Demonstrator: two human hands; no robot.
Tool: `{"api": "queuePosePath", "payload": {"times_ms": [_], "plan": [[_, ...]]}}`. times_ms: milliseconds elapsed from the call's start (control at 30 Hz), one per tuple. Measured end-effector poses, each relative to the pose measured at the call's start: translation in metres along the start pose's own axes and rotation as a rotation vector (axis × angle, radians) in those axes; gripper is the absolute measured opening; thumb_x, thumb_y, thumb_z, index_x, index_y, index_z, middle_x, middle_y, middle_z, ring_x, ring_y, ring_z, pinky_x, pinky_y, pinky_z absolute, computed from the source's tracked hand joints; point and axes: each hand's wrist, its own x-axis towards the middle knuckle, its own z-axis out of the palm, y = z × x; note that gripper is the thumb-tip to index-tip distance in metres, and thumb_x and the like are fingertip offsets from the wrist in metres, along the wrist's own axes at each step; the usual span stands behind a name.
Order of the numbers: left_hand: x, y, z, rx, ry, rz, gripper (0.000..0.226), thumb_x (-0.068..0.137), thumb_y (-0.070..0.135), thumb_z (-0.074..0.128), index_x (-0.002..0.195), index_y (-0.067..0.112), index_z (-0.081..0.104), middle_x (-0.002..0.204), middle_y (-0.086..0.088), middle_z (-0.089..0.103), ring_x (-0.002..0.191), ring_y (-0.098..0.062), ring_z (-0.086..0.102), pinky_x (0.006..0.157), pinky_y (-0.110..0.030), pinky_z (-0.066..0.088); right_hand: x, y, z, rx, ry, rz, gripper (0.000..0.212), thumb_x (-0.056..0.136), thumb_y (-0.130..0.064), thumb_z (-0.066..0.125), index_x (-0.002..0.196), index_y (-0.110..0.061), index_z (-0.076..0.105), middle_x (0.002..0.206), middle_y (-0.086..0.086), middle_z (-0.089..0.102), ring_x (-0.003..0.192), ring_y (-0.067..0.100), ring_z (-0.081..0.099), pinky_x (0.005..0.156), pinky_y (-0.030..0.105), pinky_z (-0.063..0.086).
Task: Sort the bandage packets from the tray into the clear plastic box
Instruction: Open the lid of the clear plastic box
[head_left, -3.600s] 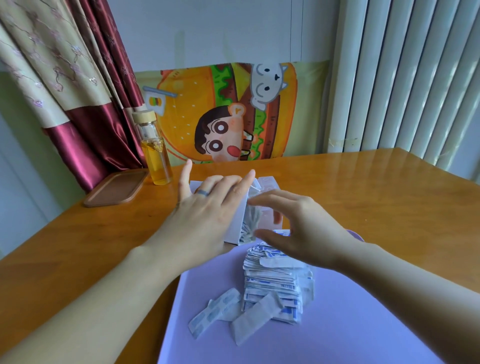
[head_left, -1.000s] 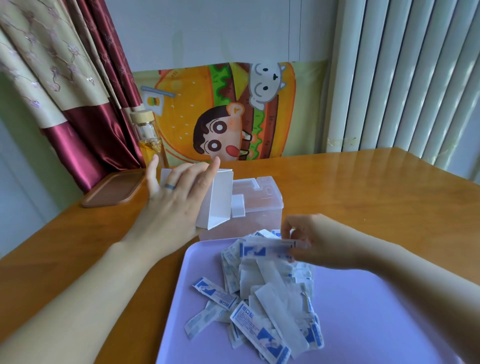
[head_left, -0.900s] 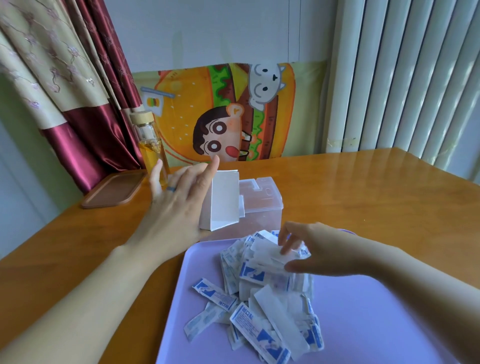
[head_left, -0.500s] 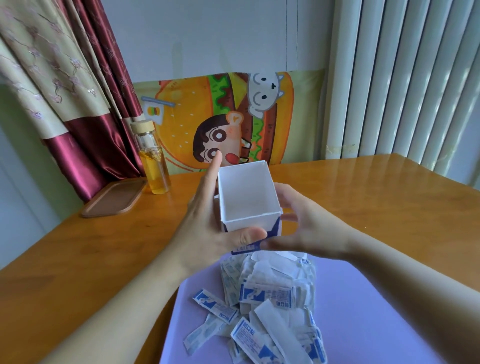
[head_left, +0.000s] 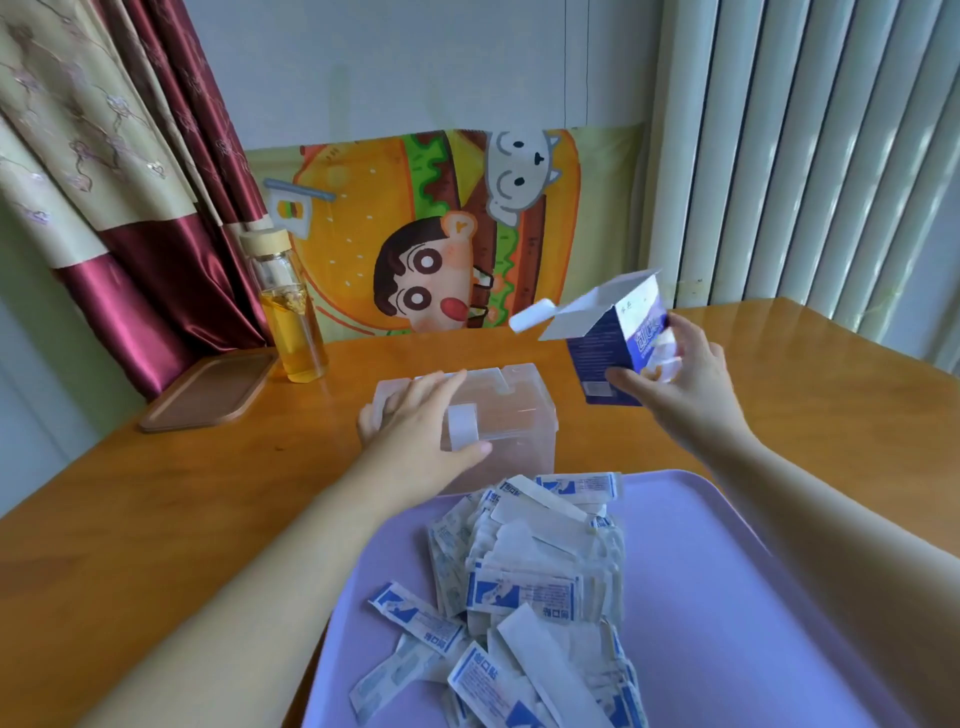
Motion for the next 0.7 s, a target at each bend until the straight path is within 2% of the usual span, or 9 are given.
{"api": "queuePosePath", "payload": {"times_ms": [67, 200, 333, 467, 600, 633, 700], "plan": [[0.006, -0.006, 0.010, 0.070, -0.044, -0.030, 0.070, 0.087, 0.056, 0.051, 0.146, 0.041, 0.017, 0.157, 0.013, 0.008, 0.144, -0.017, 0.007, 0.113, -0.052, 0.000, 0.006, 0.013, 0.000, -0.125, 0.036, 0.078, 0.076, 0.073, -0.032, 0.074, 0.140, -0.028, 0.036, 0.123, 0.006, 0.041, 0.122, 0.019, 0.036, 0.091, 0.028, 0.034], [0.015, -0.011, 0.022, 0.122, -0.032, -0.030, 0.063, 0.089, 0.054, 0.050, 0.144, 0.044, 0.022, 0.157, 0.011, 0.012, 0.144, -0.017, 0.006, 0.114, -0.054, 0.000, 0.013, 0.035, 0.008, -0.372, 0.018, 0.126, 0.056, 0.076, -0.035, 0.068, 0.128, -0.027, 0.048, 0.129, 0.010, 0.041, 0.122, 0.030, 0.032, 0.091, 0.035, 0.037], [0.016, -0.014, 0.025, 0.144, -0.008, -0.017, 0.060, 0.090, 0.051, 0.049, 0.144, 0.046, 0.022, 0.156, 0.011, 0.013, 0.143, -0.016, 0.007, 0.113, -0.054, 0.001, 0.014, 0.050, 0.014, -0.485, -0.069, 0.168, 0.047, 0.079, -0.033, 0.069, 0.121, -0.022, 0.051, 0.133, 0.011, 0.039, 0.125, 0.033, 0.031, 0.088, 0.037, 0.039], [0.015, -0.016, 0.026, 0.166, 0.003, 0.003, 0.063, 0.089, 0.048, 0.052, 0.144, 0.046, 0.020, 0.156, 0.013, 0.013, 0.143, -0.015, 0.007, 0.113, -0.054, 0.003, 0.013, 0.065, 0.017, -0.550, -0.181, 0.205, 0.045, 0.082, -0.031, 0.067, 0.123, -0.022, 0.051, 0.139, 0.011, 0.036, 0.130, 0.034, 0.028, 0.095, 0.040, 0.038], [0.012, -0.018, 0.025, 0.217, 0.043, 0.037, 0.069, 0.087, 0.048, 0.056, 0.145, 0.043, 0.019, 0.156, 0.014, 0.016, 0.143, -0.014, 0.011, 0.113, -0.053, 0.006, 0.014, 0.062, 0.012, -0.644, -0.197, 0.174, 0.048, 0.083, -0.034, 0.065, 0.129, -0.026, 0.050, 0.148, 0.011, 0.031, 0.140, 0.033, 0.018, 0.110, 0.044, 0.024], [0.012, -0.019, 0.024, 0.233, 0.068, 0.045, 0.069, 0.087, 0.048, 0.057, 0.145, 0.042, 0.020, 0.155, 0.015, 0.018, 0.142, -0.014, 0.013, 0.113, -0.053, 0.007, 0.014, 0.055, 0.012, -0.639, -0.146, 0.132, 0.048, 0.083, -0.034, 0.065, 0.128, -0.026, 0.051, 0.147, 0.009, 0.032, 0.139, 0.031, 0.019, 0.110, 0.043, 0.022], [0.012, -0.019, 0.027, 0.285, 0.119, 0.070, 0.068, 0.086, 0.047, 0.058, 0.145, 0.038, 0.025, 0.154, 0.013, 0.024, 0.141, -0.016, 0.020, 0.114, -0.050, 0.010, 0.011, 0.035, 0.014, -0.573, 0.010, -0.067, 0.043, 0.082, -0.030, 0.066, 0.123, -0.024, 0.056, 0.141, 0.006, 0.041, 0.133, 0.029, 0.029, 0.108, 0.042, 0.024]]}}
